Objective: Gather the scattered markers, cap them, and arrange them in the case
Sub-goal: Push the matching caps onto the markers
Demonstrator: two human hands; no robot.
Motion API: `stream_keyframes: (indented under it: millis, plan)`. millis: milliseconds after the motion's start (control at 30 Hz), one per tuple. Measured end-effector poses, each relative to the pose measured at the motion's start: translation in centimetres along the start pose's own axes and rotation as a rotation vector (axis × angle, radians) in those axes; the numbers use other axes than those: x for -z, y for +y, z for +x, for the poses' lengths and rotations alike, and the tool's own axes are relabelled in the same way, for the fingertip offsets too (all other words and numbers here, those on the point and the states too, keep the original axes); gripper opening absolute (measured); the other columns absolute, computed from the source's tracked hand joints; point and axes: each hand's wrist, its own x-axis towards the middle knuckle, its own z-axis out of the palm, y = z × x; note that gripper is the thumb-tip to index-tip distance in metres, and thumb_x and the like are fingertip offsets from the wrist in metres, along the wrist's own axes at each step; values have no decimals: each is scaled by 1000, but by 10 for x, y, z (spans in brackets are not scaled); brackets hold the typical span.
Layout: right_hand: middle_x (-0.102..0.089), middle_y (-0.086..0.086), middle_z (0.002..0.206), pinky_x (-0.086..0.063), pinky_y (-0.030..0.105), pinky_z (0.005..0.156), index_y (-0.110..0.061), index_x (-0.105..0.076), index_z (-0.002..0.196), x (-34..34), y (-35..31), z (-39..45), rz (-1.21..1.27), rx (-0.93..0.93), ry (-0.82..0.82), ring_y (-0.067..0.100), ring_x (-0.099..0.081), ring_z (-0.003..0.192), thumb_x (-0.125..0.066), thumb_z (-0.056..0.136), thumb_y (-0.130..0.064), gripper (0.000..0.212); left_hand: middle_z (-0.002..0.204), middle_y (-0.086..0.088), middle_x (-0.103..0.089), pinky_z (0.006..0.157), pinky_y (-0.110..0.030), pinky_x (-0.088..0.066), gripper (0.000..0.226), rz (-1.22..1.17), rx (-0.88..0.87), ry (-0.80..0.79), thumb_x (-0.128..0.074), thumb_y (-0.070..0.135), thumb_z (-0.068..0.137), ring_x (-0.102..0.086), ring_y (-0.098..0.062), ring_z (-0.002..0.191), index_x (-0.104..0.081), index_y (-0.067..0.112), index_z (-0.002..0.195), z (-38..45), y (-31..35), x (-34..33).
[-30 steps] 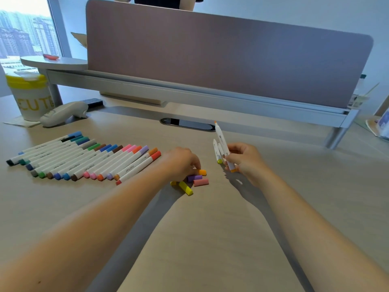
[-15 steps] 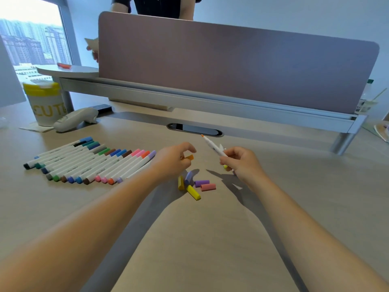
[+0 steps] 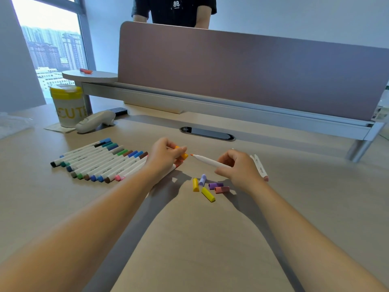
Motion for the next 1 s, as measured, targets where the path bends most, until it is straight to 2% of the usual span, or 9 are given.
stream_keyframes:
  millis: [133,333,533,700,800,867,933,1000]
  plan:
    - [-52,-1,86,-34,9,52,-16,-53,92,-3,-3,-3,7,15,-31,4,-47,66,-62,85,-14,12,73,-4,-58,64,-20,-49,16,-60,32,14,-55,21,89,-58,-12,66,-44,16,78,-1,-2,0]
    - [-46,-9,72,-39,11,54,-14,-54,92,-10,-12,-6,47,89,10,5,-47,64,-62,85,-16,10,72,-5,-59,65,-23,-51,16,-110,33,26,-54,19,89,-60,-13,65,-45,13,78,-6,0,-6]
    - [-44,-9,71,-37,10,55,-11,-56,93,-16,-10,-5,49,114,103,5,-46,63,-63,85,-18,13,73,-4,-59,67,-24,-52,16,-32,-26,-6,-54,17,89,-60,-13,66,-47,13,75,-7,3,-7]
    - [-46,-9,71,-40,12,56,-10,-57,93,-14,-10,-4,84,110,99,6,-47,64,-62,86,-19,12,74,-5,-60,69,-24,-52,14,-123,45,-20,-54,14,89,-60,-13,67,-46,13,77,-6,7,-7]
    - [-50,-8,72,-38,8,52,-12,-58,91,-9,-8,-5,101,78,48,5,-48,64,-58,88,-21,10,75,-5,-59,67,-23,-50,15,-179,108,11,-53,15,91,-59,-13,67,-46,13,78,-2,7,-5]
    - [-59,-1,77,-40,10,53,-8,-61,94,-4,-3,-5,116,30,24,5,-49,64,-52,92,-22,17,78,-5,-57,63,-21,-49,16,-146,132,33,-53,17,91,-57,-11,67,-44,14,78,1,5,-3]
    - [-64,11,83,-44,14,59,-3,-61,96,0,2,-3,215,-69,13,7,-52,63,-44,95,-21,24,77,-2,-55,57,-17,-45,16,-93,135,46,-52,18,92,-56,-9,66,-43,16,78,2,3,-3]
    - [-65,10,80,-48,16,60,-4,-58,98,5,6,1,386,-184,-20,9,-56,63,-38,98,-21,26,75,0,-53,53,-16,-42,18,-42,121,40,-52,19,92,-54,-7,64,-43,17,77,1,2,-4]
